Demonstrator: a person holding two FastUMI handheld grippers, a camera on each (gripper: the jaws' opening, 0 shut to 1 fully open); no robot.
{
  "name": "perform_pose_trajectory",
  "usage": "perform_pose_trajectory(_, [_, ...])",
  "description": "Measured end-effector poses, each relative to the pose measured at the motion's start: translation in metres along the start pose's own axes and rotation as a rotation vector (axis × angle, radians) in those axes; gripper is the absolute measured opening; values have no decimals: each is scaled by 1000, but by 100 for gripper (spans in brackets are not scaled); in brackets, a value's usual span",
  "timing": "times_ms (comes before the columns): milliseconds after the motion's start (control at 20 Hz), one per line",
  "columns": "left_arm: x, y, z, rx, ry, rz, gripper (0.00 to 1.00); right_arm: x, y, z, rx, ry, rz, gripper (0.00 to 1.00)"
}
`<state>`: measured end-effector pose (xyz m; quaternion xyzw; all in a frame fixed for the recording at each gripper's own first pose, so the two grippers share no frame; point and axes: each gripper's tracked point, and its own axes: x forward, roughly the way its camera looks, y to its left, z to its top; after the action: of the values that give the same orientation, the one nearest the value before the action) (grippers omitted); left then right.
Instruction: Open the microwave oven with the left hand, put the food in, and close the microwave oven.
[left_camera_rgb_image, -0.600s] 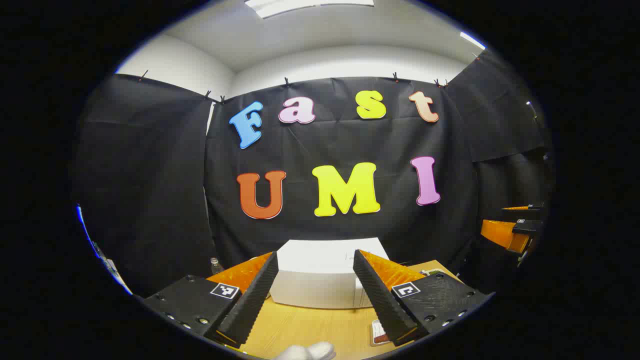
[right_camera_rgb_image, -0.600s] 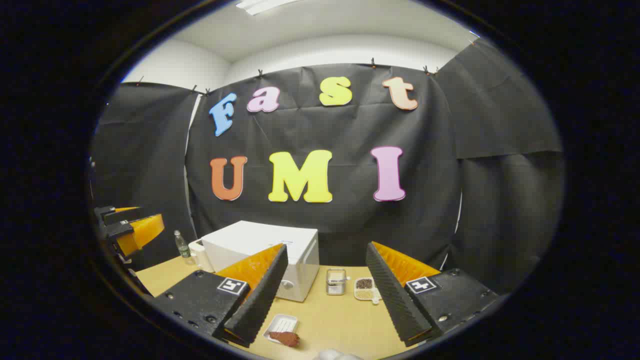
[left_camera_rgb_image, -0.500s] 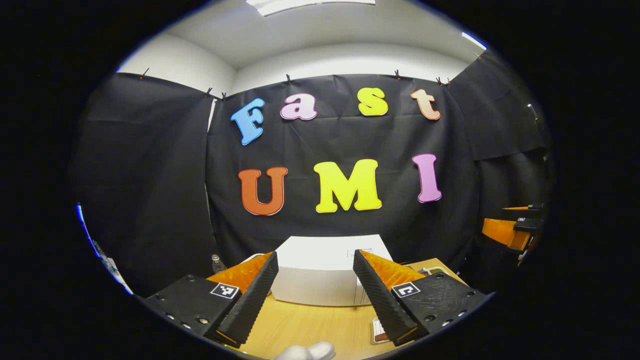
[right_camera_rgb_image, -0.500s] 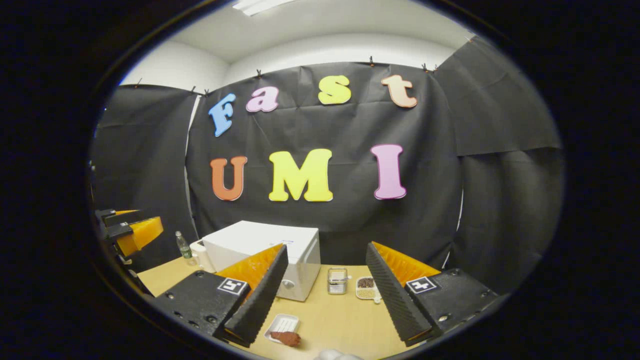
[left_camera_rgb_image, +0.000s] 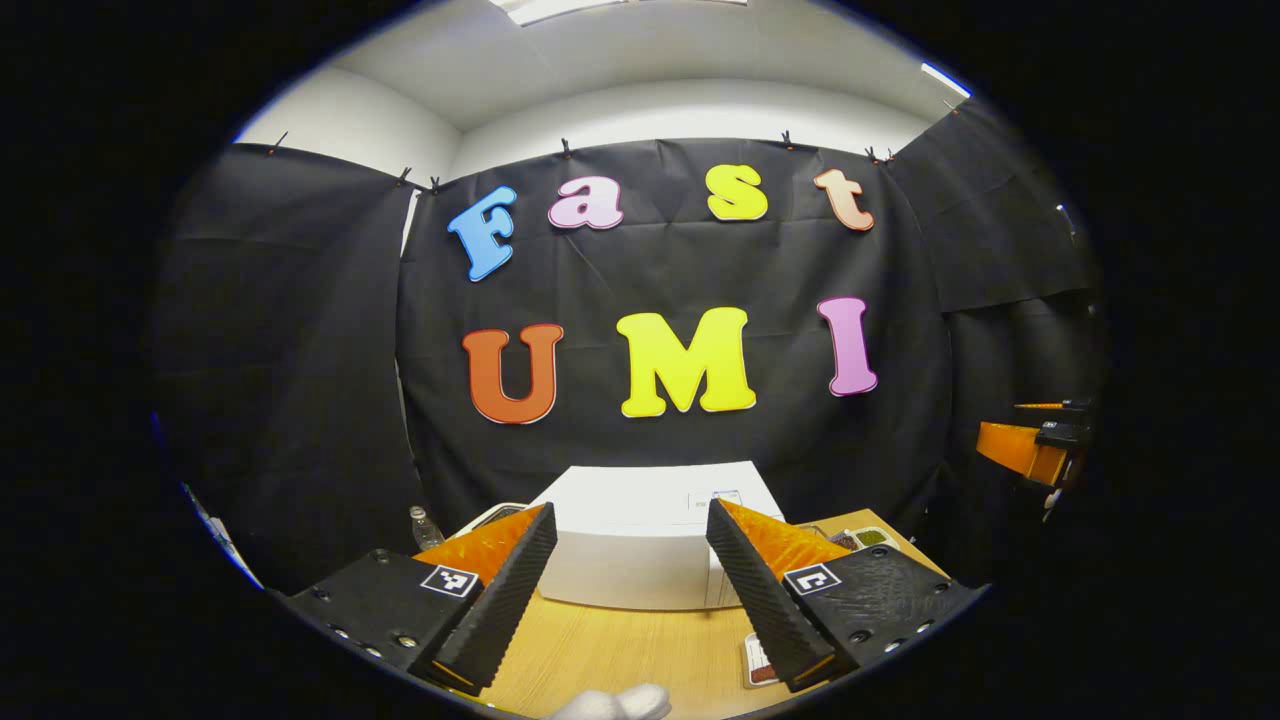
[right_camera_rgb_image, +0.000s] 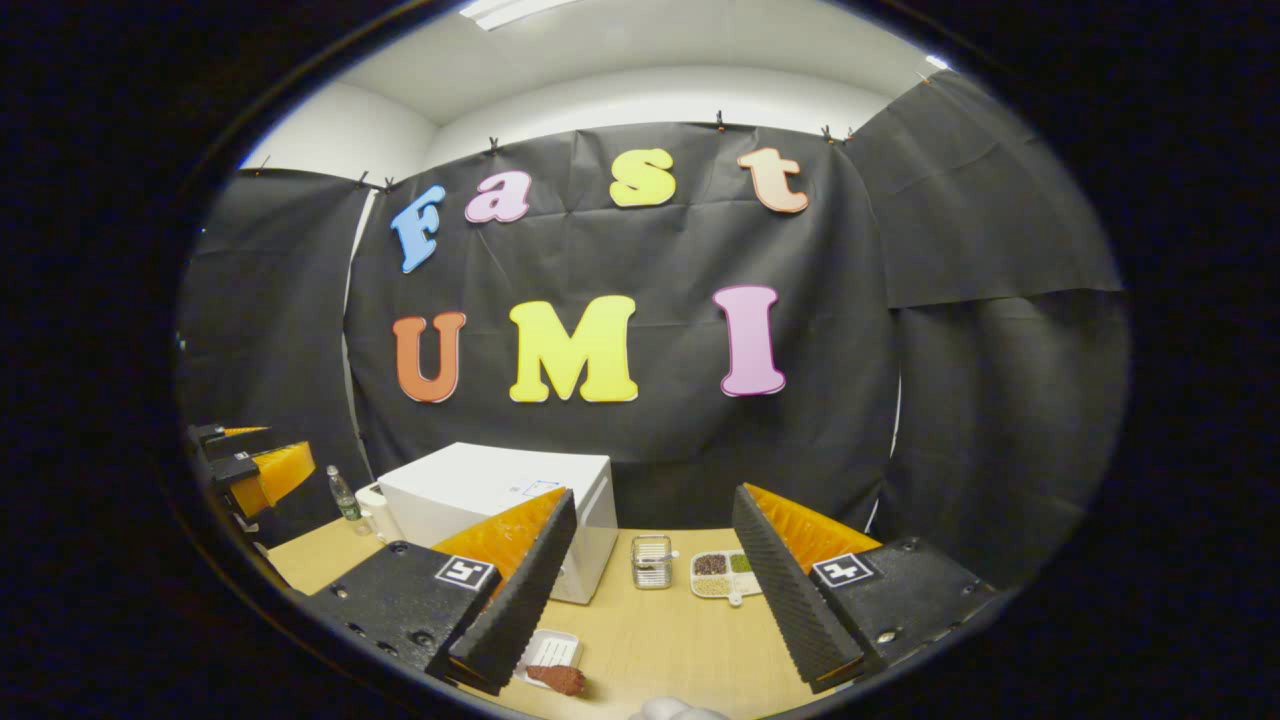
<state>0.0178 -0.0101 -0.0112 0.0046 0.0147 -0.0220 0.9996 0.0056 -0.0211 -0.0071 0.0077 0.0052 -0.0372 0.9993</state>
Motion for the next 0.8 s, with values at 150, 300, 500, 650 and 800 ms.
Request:
perform_pose_trajectory(150, [5,-3,-3,11,-2,-10,95,0,-4,0,-7,2,-8,92])
perform_pose_trajectory(300, [12,-8,-12,0,5,-29,95,-1,-7,3,-5,-2,-13,92])
perform_pose_trajectory(500, [27,-16,-33,9,10,-47,95,-1,-3,5,-7,3,-14,92])
perform_pose_trajectory(650, [47,-29,-62,29,10,-75,95,-2,6,8,-20,11,1,92])
perform_pose_trajectory(800, [71,-47,-102,33,40,-107,95,-4,9,9,-28,28,4,100])
